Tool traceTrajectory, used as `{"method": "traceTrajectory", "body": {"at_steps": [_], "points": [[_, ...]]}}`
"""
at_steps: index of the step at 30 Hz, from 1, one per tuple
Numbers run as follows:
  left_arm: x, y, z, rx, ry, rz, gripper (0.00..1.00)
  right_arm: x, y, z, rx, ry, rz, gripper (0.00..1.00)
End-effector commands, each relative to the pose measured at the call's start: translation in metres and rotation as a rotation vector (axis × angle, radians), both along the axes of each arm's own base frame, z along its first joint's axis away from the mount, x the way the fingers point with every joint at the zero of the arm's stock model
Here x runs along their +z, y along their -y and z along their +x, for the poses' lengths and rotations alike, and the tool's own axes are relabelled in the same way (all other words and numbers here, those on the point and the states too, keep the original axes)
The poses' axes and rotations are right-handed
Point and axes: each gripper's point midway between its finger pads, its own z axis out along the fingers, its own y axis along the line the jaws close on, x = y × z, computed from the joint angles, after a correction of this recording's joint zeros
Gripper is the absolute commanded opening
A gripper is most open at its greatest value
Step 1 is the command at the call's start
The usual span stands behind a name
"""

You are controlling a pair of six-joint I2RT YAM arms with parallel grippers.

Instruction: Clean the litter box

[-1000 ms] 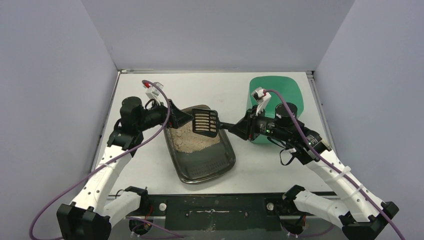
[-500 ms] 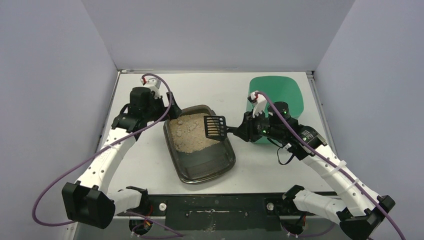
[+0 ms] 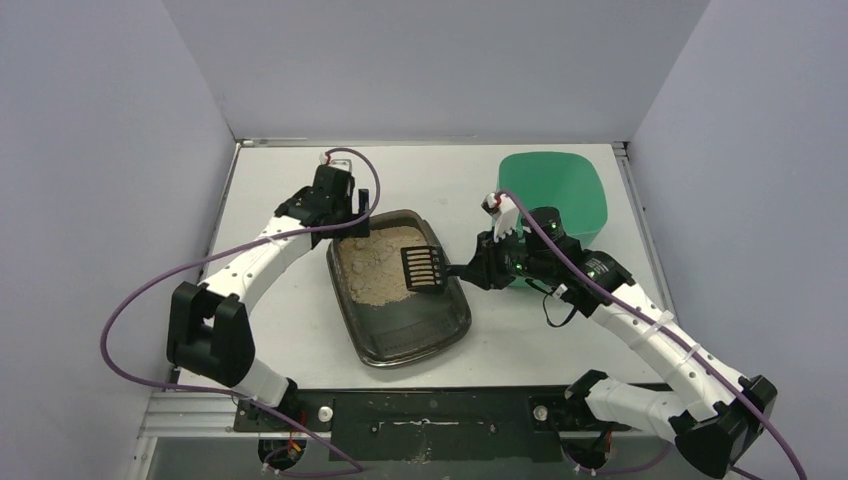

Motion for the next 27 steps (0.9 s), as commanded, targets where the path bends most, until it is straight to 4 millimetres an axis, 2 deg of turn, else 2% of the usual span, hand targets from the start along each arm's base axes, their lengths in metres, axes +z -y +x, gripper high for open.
{"method": "traceTrajectory", "body": {"at_steps": [1, 8, 13, 21, 27], "points": [[0.01, -0.015, 0.02, 0.044, 0.028, 0.142, 0.87, 0.003, -0.013, 0.006, 0.035, 0.029, 0.05, 0.0], [-0.012, -0.016, 0.03, 0.052, -0.03, 0.201, 0.74, -0.006, -0.022, 0.008, 0.036, -0.009, 0.079, 0.0], [-0.022, -0.012, 0.03, 0.04, -0.061, 0.207, 0.64, -0.026, -0.022, 0.017, -0.045, -0.076, 0.059, 0.0], [-0.033, -0.011, 0.014, 0.015, -0.094, 0.256, 0.47, -0.037, -0.03, 0.015, -0.079, -0.123, 0.093, 0.0], [-0.037, -0.008, -0.001, 0.001, -0.099, 0.329, 0.31, -0.044, -0.031, 0.017, -0.135, -0.155, 0.1, 0.0]]}}
